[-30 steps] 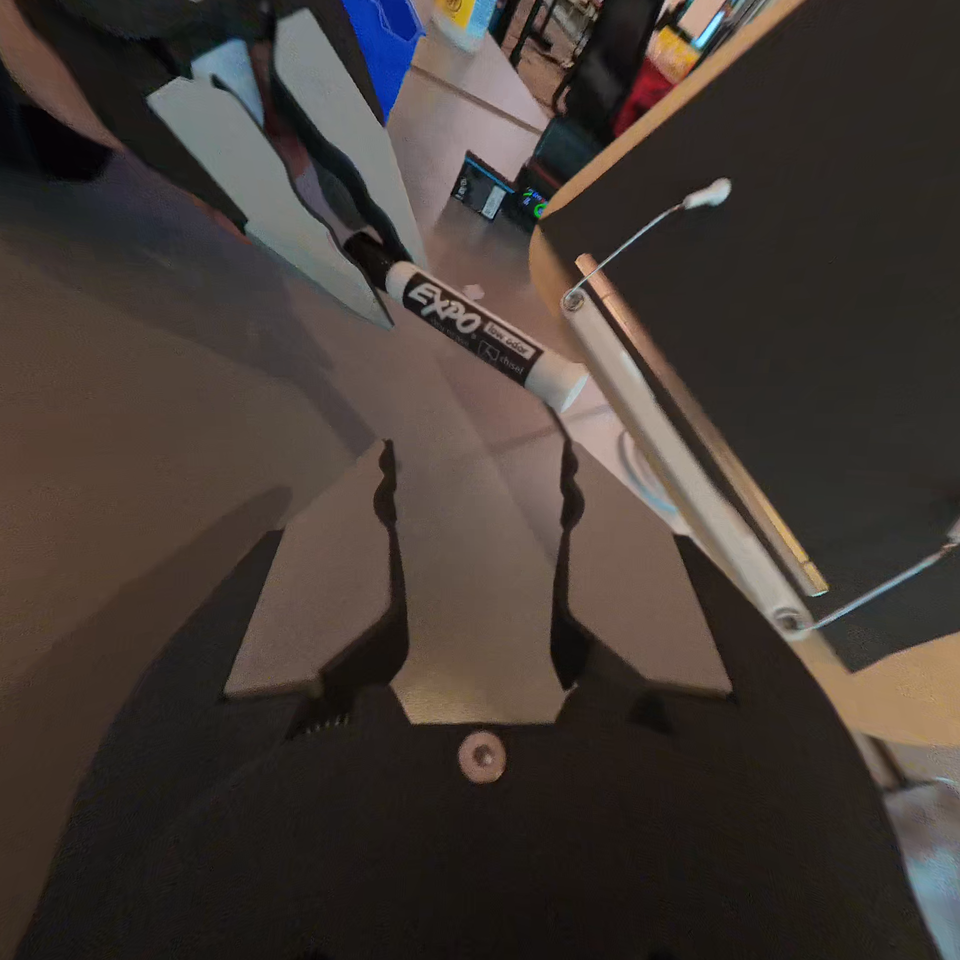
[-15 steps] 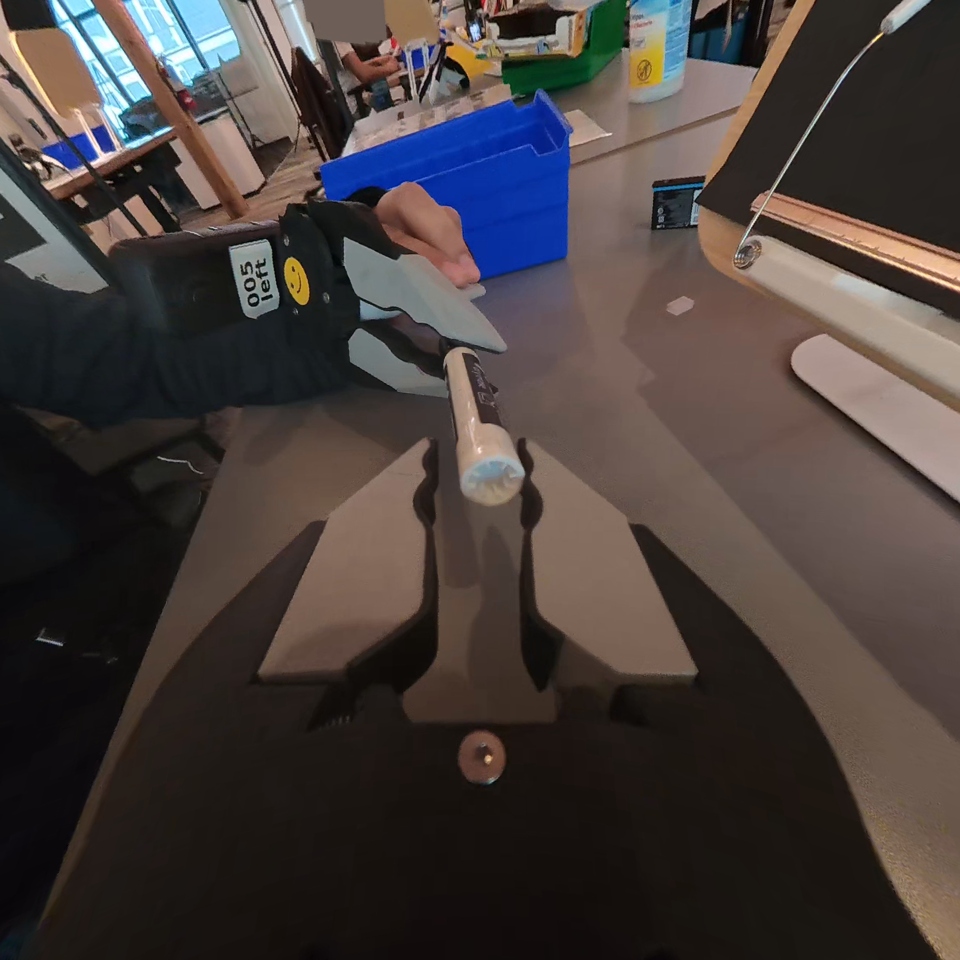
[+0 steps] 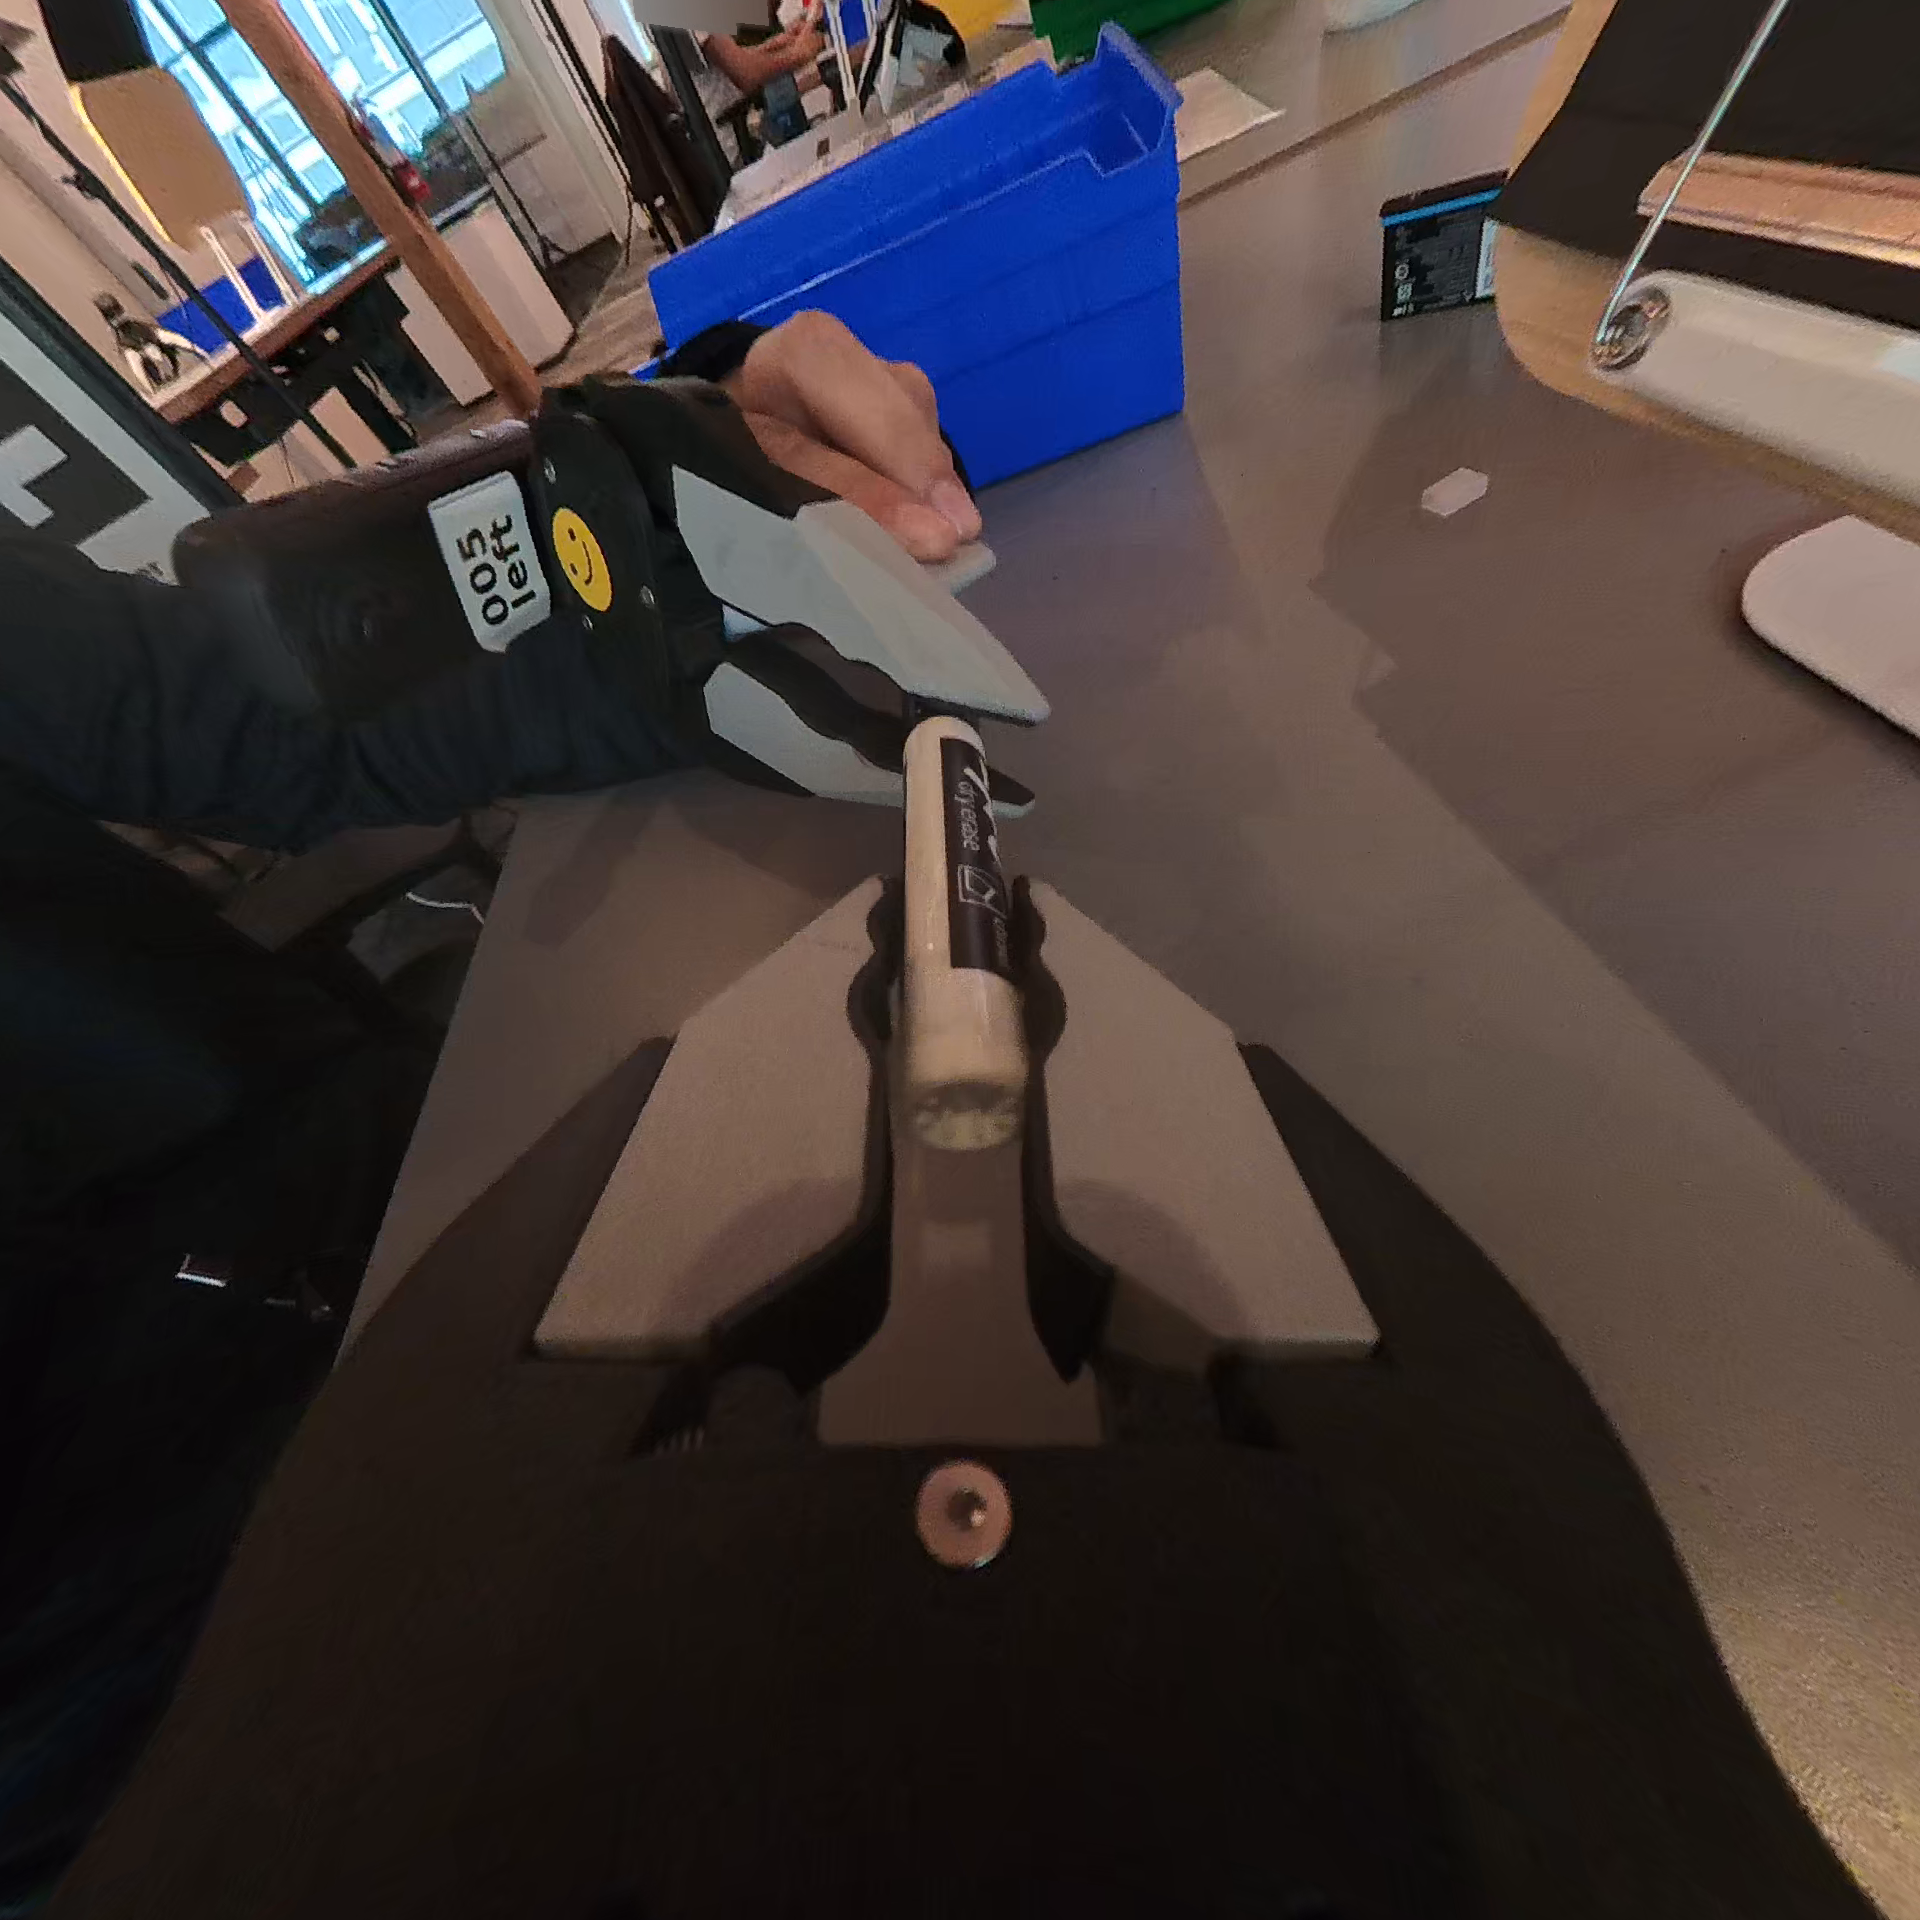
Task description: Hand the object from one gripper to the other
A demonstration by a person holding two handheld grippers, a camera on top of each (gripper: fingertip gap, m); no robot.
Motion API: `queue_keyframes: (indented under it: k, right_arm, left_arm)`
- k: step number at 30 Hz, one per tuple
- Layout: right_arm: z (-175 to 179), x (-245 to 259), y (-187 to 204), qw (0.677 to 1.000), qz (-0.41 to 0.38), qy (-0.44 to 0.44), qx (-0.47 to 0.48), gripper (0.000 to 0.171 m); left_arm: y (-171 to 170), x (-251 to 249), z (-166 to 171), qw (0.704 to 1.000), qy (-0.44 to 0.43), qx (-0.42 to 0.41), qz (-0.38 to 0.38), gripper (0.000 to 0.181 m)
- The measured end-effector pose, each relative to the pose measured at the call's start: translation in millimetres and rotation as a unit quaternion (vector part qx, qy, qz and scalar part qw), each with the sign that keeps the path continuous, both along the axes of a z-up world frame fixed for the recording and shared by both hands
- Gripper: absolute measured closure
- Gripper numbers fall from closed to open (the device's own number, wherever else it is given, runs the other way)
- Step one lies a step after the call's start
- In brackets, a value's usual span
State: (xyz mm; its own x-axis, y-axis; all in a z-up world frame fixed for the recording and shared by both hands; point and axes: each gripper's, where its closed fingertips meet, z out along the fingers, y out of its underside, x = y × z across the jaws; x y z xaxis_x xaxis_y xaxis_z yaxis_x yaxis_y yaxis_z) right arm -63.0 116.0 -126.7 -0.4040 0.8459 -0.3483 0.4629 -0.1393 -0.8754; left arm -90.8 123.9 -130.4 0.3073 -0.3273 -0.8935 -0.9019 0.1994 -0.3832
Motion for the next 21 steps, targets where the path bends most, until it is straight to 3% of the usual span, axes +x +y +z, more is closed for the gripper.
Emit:
queue_keyframes:
  k: [6,12,18,21]
  right_arm:
    - [-1.0,-2.3,1.2,0.999,-0.007,0.006,0.031,0.156]
    - [6.4,-3.0,30.1,0.995,-0.075,0.026,0.051,0.156]
    - [3.1,-6.7,32.3,0.989,-0.093,0.029,0.111,0.157]
    - [0.4,-9.8,17.3,0.990,-0.068,0.031,0.120,0.157]
  left_arm:
    - [2.1,-5.6,-3.6,0.999,-0.037,-0.024,0.031,0.164]
    - [9.7,-23.7,-3.2,0.990,-0.107,-0.052,0.074,0.139]
    - [12.4,-18.5,1.5,0.993,-0.080,-0.012,0.084,0.134]
    - [12.3,-9.8,2.4,0.996,-0.030,0.022,0.078,0.144]
